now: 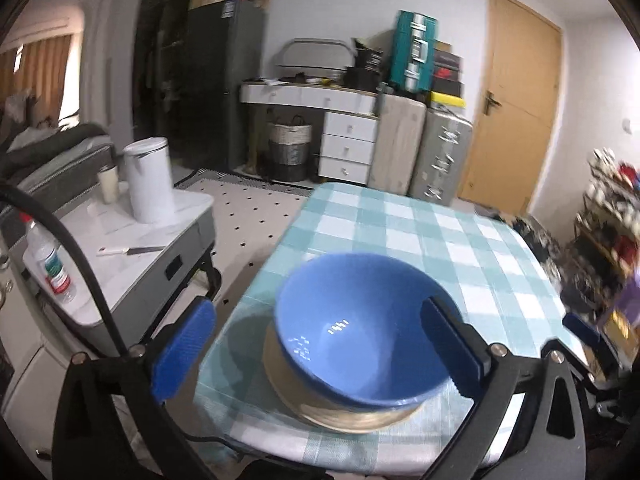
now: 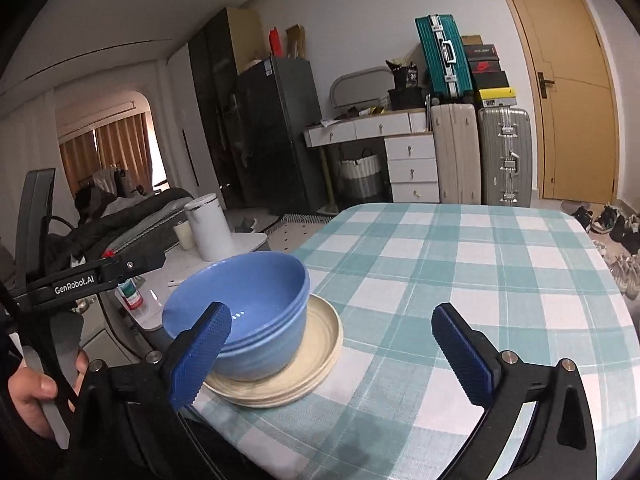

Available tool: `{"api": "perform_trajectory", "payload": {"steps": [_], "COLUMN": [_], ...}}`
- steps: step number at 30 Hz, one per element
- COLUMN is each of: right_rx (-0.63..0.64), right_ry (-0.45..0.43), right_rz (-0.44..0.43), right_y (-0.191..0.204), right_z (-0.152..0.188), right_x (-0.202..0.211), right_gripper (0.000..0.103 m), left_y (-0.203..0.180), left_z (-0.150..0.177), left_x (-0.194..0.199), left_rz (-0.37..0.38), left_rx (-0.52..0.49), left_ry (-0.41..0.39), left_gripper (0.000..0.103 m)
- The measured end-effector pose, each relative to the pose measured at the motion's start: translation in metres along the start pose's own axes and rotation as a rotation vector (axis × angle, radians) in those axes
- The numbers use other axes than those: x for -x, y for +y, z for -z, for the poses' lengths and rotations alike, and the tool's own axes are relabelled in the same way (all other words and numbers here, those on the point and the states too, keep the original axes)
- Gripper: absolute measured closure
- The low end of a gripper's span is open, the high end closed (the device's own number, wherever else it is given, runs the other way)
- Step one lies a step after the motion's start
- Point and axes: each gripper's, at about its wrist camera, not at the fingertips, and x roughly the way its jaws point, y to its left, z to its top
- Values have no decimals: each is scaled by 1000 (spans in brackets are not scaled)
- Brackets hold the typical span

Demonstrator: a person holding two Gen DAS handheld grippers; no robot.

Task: Organize plates and bowls
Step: 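Lower the stacked blue bowls onto the cream plate stack, then open both grippers and withdraw from the bowls on the plates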

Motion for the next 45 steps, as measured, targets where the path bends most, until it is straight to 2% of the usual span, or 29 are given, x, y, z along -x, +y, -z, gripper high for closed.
{"api": "perform_trajectory", "payload": {"steps": [5, 8, 10, 12, 14, 19, 22, 29, 32, 34, 37, 45], "right_rx": [44, 73, 70, 61, 62, 91, 85, 58, 55, 62, 70, 82], "right_ry": [-10, -1, 4, 6, 11, 10, 14, 9, -1, -7, -9, -13], "right_rz": [25, 32, 24, 13, 0, -7, -15, -22, -31, -32, -36, -43], "right_y": [5, 8, 9, 10, 11, 17, 17, 12, 12, 14, 15, 17], "right_z": [16, 19, 20, 20, 20, 22, 22, 22, 21, 21, 21, 22], "right_x": [1, -4, -6, -6, -7, -6, -6, -5, -3, -1, -1, 1], "right_gripper": [1, 1, 1, 1, 1, 1, 1, 1, 1, 1, 1, 1], "left_y": [-20, -30, -35, -39, -45, -52, -53, -54, -53, -49, -43, -44], "left_z": [18, 18, 20, 21, 21, 22, 21, 17, 15, 15, 16, 18], "left_x": [2, 11, 15, 13, 9, 13, 9, 7, 22, 28, 25, 18], "left_rz": [-1, -56, -76, -44, -45, -26, -32, -3, -6, 18, 83, 59], "left_rx": [-60, -107, -126, -153, -177, -203, -206, -187, -175, -154, -100, -93], "left_ry": [-32, -126, -157, -126, -94, -100, -71, -46, -119, -141, -111, -82], "left_gripper": [0, 0, 0, 0, 0, 0, 0, 0, 0, 0, 0, 0]}}
